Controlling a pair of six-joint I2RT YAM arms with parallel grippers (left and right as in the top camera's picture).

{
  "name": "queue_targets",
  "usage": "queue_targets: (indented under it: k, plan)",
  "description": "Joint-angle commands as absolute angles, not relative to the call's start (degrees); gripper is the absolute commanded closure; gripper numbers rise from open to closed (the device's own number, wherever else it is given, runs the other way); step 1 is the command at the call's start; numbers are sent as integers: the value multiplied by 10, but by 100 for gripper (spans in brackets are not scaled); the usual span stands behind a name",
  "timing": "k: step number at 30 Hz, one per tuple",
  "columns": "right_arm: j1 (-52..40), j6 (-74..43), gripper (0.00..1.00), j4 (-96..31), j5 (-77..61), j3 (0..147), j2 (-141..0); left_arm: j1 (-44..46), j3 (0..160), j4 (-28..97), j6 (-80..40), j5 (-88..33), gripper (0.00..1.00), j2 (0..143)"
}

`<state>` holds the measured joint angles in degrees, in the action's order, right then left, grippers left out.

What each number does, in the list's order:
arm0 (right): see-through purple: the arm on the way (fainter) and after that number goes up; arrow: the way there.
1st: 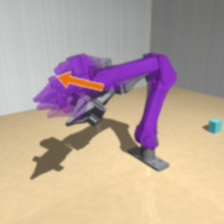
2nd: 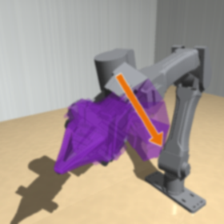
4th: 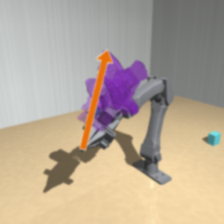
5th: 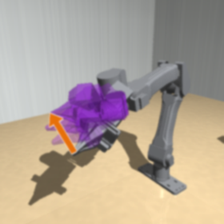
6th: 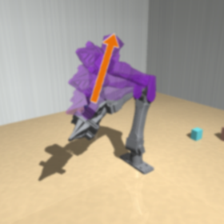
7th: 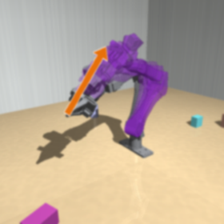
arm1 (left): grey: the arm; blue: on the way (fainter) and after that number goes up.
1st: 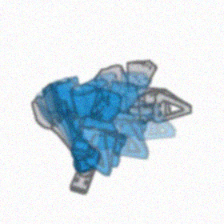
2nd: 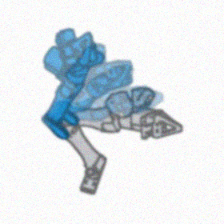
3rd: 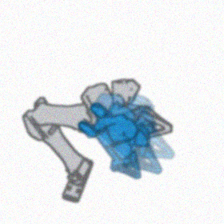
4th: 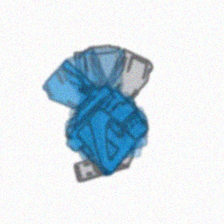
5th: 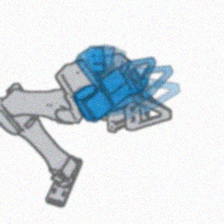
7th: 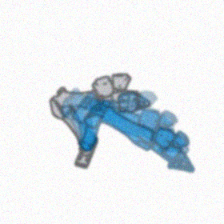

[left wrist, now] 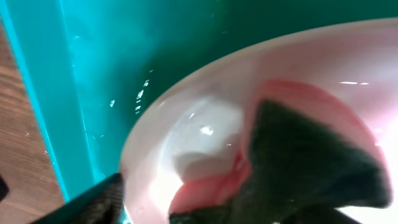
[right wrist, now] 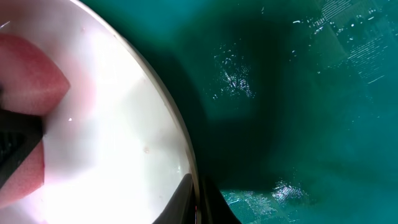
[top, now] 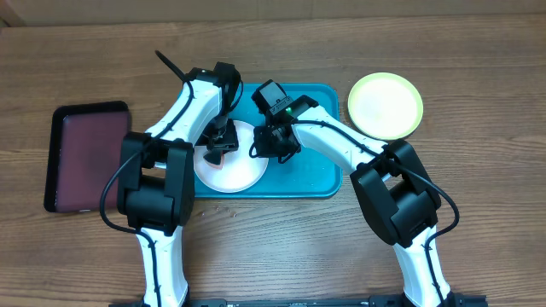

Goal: Clean dirty plates on tray and stack at the side
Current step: 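Scrub the white plate with the sponge while the right gripper holds it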

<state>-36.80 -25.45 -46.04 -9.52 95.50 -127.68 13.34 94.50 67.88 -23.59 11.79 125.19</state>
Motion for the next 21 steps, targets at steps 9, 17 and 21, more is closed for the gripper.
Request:
queue_targets:
  k: [9, 17, 21]
  plan:
    - [-369, -251, 96, -465, -66, 941, -1291, 127, 959, 655, -141, 30, 85, 1272]
    - [-369, -251, 96, -465, -60, 941, -1291, 127, 986, 702, -131, 31, 96, 1266]
    - [-369, -250, 96, -465, -60, 941, -1291, 127, 1007, 728, -133, 6, 96, 1253]
